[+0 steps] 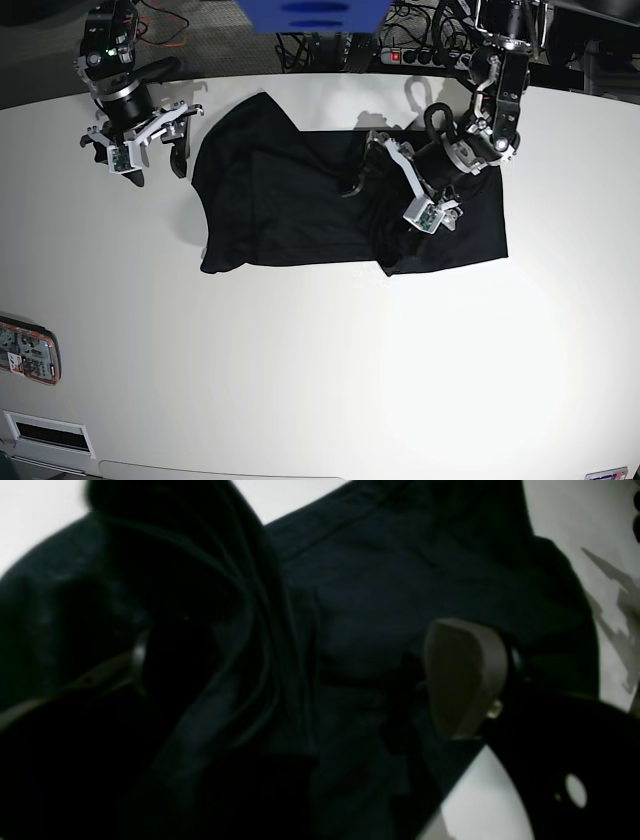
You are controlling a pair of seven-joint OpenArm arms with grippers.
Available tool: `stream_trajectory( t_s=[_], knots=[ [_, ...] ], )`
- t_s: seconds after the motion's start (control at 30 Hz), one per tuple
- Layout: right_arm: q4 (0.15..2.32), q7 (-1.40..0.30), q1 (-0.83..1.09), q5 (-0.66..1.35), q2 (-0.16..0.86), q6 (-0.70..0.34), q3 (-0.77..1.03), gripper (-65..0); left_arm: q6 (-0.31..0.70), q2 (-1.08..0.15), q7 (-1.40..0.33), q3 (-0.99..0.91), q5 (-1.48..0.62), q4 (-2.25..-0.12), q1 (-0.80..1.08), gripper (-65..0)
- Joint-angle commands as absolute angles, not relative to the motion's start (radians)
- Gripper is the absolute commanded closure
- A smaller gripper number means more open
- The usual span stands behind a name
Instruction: Fold the T-shirt properly
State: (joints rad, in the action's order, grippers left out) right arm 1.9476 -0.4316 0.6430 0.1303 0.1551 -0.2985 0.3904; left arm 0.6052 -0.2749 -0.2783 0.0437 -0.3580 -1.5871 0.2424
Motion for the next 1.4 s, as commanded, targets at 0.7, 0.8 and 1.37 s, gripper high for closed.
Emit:
stream_trajectory(
  t_s=[0.7, 0.8, 1.37],
  knots=[
    [1.963, -0.409, 0.645, 0.140, 0.165, -0.298, 0.392, -38.7, 0.611, -0.180, -0.254, 0.148, -0.173, -1.704, 0.236, -65.0],
    [1.963, -0.409, 0.645, 0.140, 0.165, -0.298, 0.392, -38.7, 0.611, -0.160, -0.252, 0.076, -0.111, -1.781, 0.252, -65.0],
    [1.962, -0.409, 0.639, 0.140, 0.165, -0.298, 0.392, -38.7, 0.611, -0.157, -0.251, -0.096, -0.113, -1.733, 0.395, -65.0]
  ],
)
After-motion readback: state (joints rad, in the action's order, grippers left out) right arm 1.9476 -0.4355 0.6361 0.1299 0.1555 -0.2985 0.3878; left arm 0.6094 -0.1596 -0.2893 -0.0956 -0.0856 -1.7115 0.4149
